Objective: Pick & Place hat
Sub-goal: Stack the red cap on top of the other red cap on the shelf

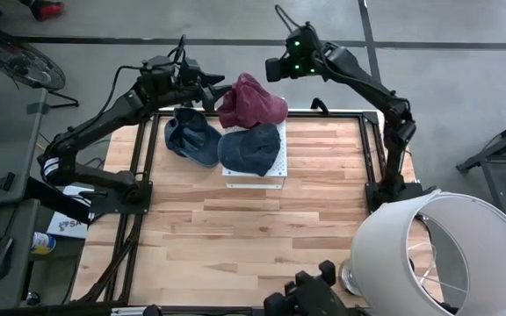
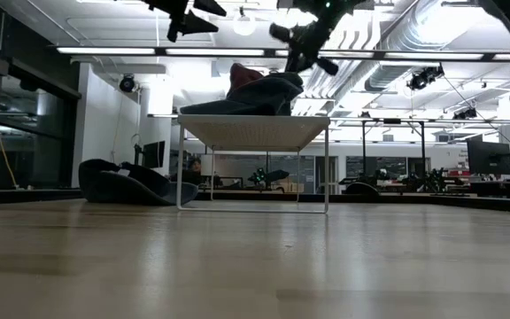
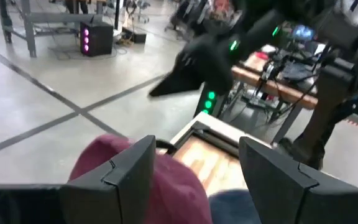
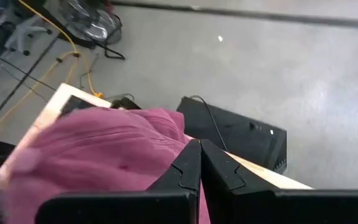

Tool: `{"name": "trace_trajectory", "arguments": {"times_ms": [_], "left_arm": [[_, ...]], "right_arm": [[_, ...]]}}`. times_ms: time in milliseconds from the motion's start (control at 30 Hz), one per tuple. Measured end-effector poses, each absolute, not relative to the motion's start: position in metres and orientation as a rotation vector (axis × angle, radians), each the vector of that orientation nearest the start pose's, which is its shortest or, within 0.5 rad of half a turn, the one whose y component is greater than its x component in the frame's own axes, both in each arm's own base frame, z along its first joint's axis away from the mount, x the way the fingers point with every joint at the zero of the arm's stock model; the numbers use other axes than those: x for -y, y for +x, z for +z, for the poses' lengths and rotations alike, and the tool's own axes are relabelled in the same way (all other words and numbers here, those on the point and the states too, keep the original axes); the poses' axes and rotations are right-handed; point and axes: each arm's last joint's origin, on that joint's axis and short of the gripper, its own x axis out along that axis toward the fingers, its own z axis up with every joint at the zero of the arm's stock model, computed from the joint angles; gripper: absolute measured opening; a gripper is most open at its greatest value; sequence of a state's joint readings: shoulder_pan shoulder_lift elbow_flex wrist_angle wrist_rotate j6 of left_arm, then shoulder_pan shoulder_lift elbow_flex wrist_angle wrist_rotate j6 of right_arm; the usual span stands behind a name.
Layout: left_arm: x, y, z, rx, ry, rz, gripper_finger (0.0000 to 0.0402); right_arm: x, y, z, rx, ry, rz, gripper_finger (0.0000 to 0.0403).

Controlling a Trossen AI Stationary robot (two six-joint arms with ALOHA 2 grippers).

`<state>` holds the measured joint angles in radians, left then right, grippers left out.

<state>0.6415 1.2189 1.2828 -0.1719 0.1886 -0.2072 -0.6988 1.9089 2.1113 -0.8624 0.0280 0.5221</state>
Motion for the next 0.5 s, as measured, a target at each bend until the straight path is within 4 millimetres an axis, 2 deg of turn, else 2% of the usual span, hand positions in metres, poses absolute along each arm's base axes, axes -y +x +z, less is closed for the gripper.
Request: {"name": "trace_trajectory", "arguments": {"times_ms": [200, 500], "left_arm": [[-0.145, 0.201, 0.418, -0.119, -0.196, 0.516, 0.0229], [-0.13, 0.173, 0.414, -0.272, -0.196, 0.66, 0.0229]], "right_arm": [[0.241, 0.302, 0.439, -0.346, 0.58, -0.789, 0.0], [0.191, 0.303, 0.485, -0.203, 0.339, -0.607, 0.0003]]}}
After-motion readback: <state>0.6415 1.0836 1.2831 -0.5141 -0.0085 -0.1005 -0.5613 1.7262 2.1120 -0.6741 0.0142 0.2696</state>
